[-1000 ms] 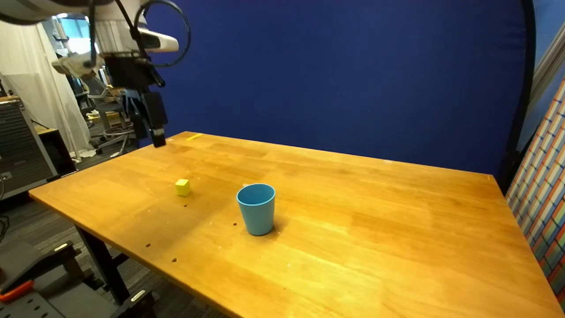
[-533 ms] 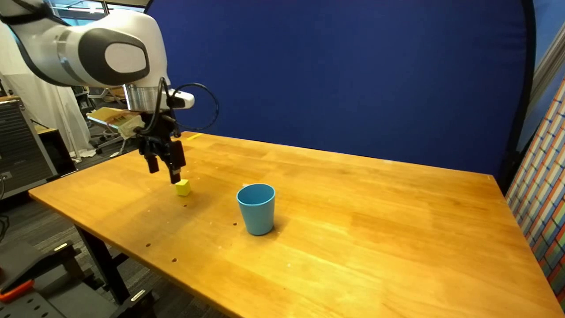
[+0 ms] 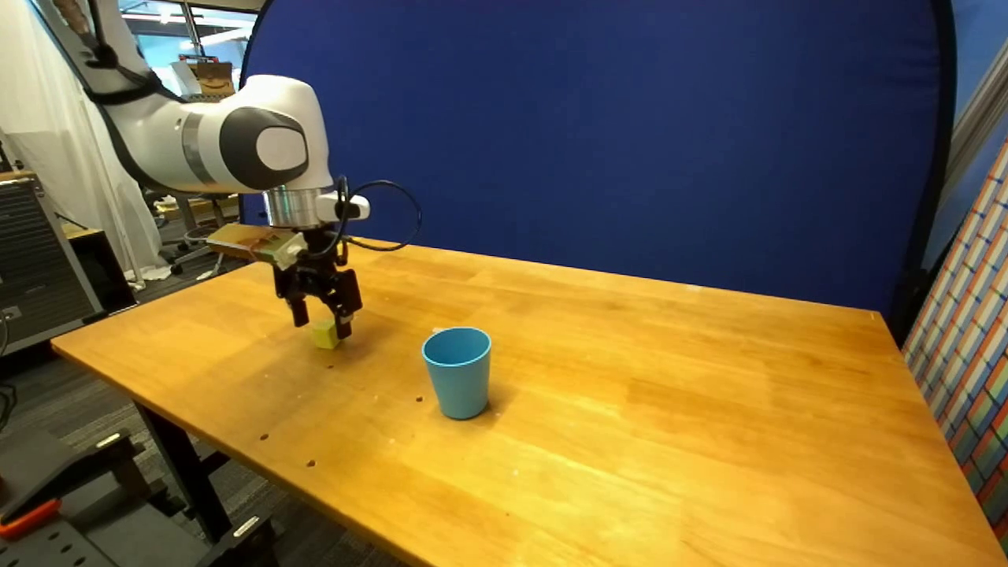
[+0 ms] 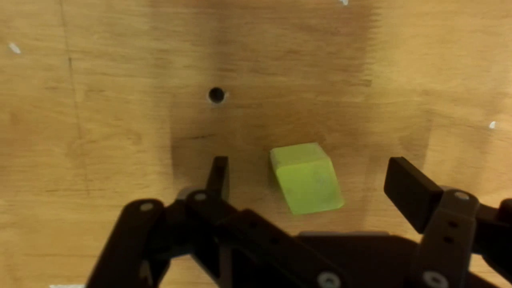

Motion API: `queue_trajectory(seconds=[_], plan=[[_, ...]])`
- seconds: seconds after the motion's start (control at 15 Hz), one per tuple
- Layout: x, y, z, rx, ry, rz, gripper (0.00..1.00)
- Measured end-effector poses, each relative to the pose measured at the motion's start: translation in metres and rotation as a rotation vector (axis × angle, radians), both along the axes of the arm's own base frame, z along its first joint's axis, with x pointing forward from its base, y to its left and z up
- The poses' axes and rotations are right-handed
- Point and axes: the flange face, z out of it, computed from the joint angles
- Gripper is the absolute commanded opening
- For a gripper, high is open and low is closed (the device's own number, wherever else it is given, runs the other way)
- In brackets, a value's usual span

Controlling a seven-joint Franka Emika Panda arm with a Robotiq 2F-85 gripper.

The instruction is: Put the yellow thing in the cup

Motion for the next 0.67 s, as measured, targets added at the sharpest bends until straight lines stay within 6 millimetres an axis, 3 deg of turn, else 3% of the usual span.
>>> queue_trajectory(seconds=[0.07,0.2,0.53,0.6,0.67], plan=[[0.004,0.001,-0.004,-0.012,-0.001,0.005,0.75],[0.012,0.003,-0.012,-0.027,0.001,0.009,0.66],[0.024,0.01,-0.014,-0.037,0.034,0.009,0.27],[0.025,0.011,-0.013,-0.037,0.046,0.001,0.7],[0.025,0.012,-0.012,-0.035,0.06,-0.007,0.64]])
